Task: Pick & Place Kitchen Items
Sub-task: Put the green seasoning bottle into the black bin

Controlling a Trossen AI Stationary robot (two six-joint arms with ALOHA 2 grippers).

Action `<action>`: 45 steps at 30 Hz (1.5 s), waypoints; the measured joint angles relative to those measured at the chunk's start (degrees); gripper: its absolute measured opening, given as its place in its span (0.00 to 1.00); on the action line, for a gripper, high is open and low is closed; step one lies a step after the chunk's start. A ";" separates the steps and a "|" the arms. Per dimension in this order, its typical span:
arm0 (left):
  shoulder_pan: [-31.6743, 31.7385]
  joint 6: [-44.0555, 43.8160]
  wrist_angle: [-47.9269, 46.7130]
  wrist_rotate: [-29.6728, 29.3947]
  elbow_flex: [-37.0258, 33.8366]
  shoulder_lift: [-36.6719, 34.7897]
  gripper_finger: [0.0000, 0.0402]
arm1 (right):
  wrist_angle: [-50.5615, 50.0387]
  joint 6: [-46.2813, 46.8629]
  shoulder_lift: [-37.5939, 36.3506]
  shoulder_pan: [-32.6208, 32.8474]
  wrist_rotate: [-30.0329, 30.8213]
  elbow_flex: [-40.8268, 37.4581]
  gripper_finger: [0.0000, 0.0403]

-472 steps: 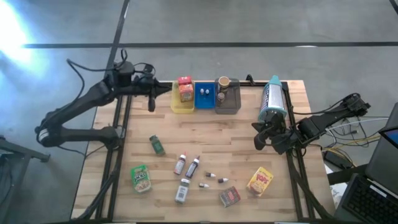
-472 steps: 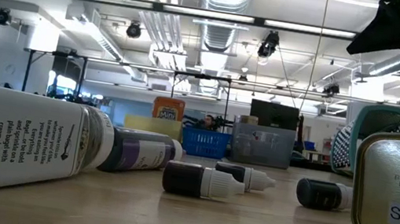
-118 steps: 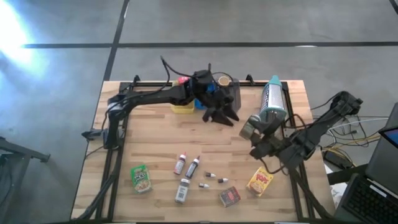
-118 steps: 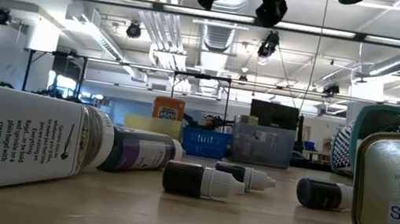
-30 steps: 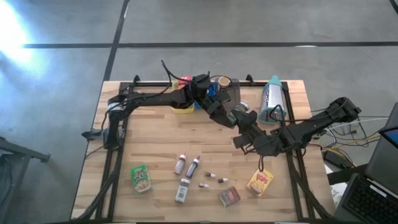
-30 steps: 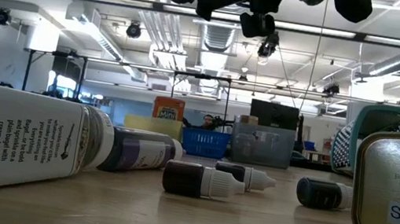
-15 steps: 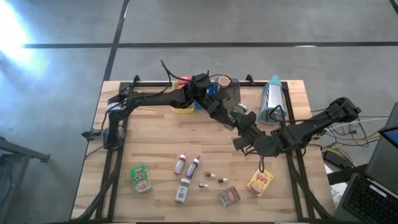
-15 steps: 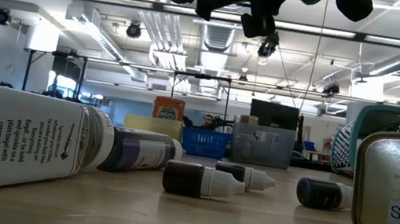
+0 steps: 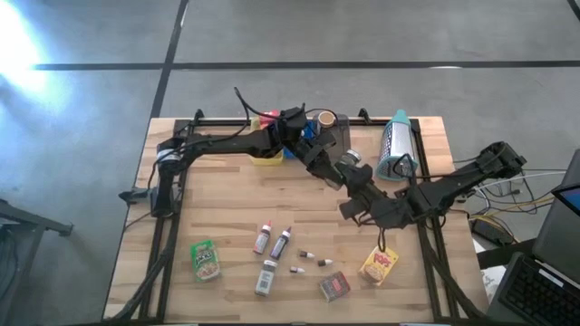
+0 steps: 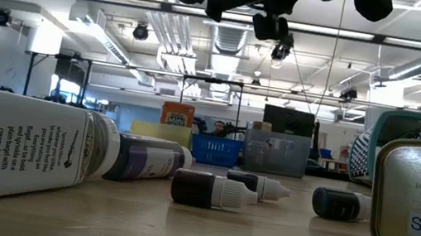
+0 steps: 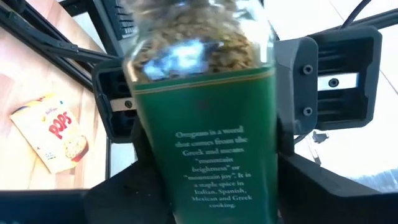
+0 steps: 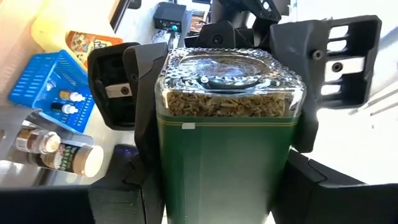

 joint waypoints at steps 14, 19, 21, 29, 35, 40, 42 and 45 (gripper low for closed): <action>-0.04 3.52 0.34 -0.33 -0.07 -0.04 0.52 | -0.02 -1.82 -0.02 -0.13 -0.20 0.00 0.74; 0.00 7.99 0.47 -0.20 0.26 -0.04 0.52 | -0.02 5.94 -0.17 -0.11 7.58 0.00 0.81; 0.02 10.61 0.49 -0.11 0.28 -0.04 0.52 | -0.18 11.10 -0.48 0.04 10.82 0.00 0.83; -0.12 24.13 0.43 3.15 -0.44 -0.19 0.52 | -0.08 28.85 -2.25 3.07 19.94 0.00 0.85; 0.33 32.22 -0.02 3.47 -0.64 -0.20 0.52 | -0.26 36.02 -3.97 6.51 19.65 -0.33 0.80; 0.46 41.98 -2.06 4.47 -1.62 -0.24 0.52 | -0.44 40.64 -5.28 9.18 19.54 -0.46 0.76; 0.74 47.24 -5.18 4.40 -1.81 -0.24 0.52 | -0.37 42.73 -6.30 10.45 19.57 -0.48 0.75; 1.28 54.34 -10.51 3.28 -1.90 -0.26 0.52 | -0.61 46.47 -7.47 12.32 19.52 -0.51 0.73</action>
